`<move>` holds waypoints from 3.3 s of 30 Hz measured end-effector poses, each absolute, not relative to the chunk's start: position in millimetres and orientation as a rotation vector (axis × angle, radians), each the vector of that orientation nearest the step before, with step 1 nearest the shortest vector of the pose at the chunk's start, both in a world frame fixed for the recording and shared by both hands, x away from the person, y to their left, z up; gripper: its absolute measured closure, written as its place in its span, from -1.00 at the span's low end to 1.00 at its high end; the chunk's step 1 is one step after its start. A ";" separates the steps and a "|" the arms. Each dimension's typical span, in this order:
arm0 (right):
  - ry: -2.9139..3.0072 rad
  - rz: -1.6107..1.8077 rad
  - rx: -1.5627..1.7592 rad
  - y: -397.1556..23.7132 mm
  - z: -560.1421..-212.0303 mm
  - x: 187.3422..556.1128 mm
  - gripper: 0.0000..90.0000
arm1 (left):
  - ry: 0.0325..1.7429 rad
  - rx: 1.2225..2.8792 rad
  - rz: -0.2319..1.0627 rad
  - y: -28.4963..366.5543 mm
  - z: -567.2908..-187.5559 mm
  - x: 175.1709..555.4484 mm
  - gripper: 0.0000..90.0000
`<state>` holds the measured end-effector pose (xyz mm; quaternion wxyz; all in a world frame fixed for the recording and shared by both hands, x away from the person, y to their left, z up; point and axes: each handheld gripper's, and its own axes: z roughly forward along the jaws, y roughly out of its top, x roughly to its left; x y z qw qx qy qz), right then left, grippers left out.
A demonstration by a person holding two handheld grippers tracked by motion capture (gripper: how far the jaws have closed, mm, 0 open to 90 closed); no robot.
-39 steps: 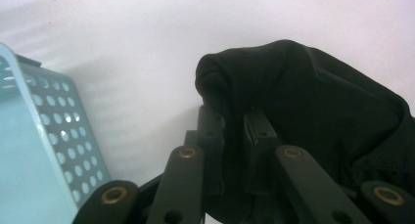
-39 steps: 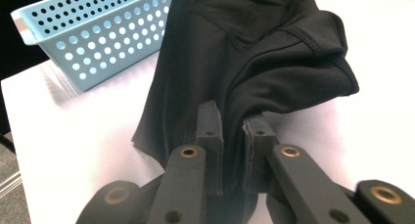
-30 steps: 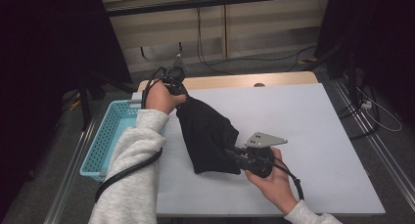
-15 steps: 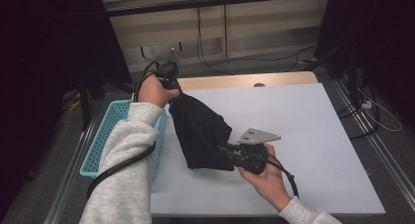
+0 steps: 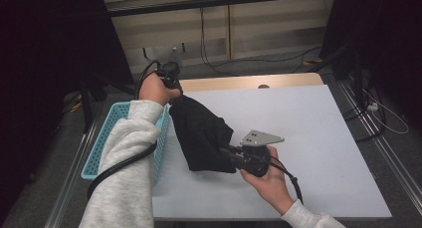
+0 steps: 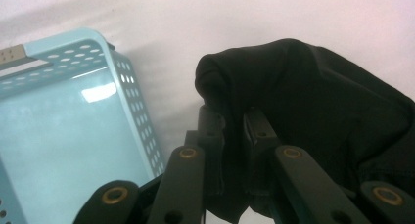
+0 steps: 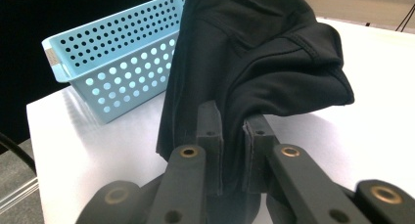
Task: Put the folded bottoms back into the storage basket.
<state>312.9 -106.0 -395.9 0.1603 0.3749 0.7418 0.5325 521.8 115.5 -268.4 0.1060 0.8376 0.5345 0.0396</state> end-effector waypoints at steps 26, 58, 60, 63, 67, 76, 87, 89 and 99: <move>2.048 1.584 1.011 -94.7 -385.4 314.6 0.81 | 1.600 2.480 0.155 125.9 -236.0 522.0 0.80; 2.046 1.636 0.931 -67.2 -362.0 319.3 0.81 | 1.647 2.403 0.164 162.5 -198.0 515.5 0.80; 2.046 1.641 0.929 -65.5 -359.7 319.4 0.81 | 1.651 2.402 0.165 165.4 -196.8 515.2 0.80; 2.043 1.643 0.909 -62.1 -353.6 318.9 0.81 | 1.659 2.397 0.169 169.3 -193.1 514.5 0.80; 2.049 1.645 0.895 -58.1 -348.6 319.9 0.81 | 1.653 2.396 0.178 171.6 -188.9 514.2 0.80; 2.039 1.662 0.885 -53.8 -343.4 321.2 0.81 | 1.669 2.388 0.192 180.3 -178.3 512.6 0.80; 2.046 1.685 0.861 -41.7 -337.4 323.1 0.81 | 1.695 2.368 0.195 195.5 -170.6 510.5 0.80; 2.053 1.684 0.853 -38.1 -337.4 324.2 0.81 | 1.698 2.358 0.197 199.7 -167.9 510.0 0.80; 2.059 1.716 0.820 -20.7 -332.1 328.4 0.81 | 1.722 2.326 0.222 222.2 -159.2 505.9 0.80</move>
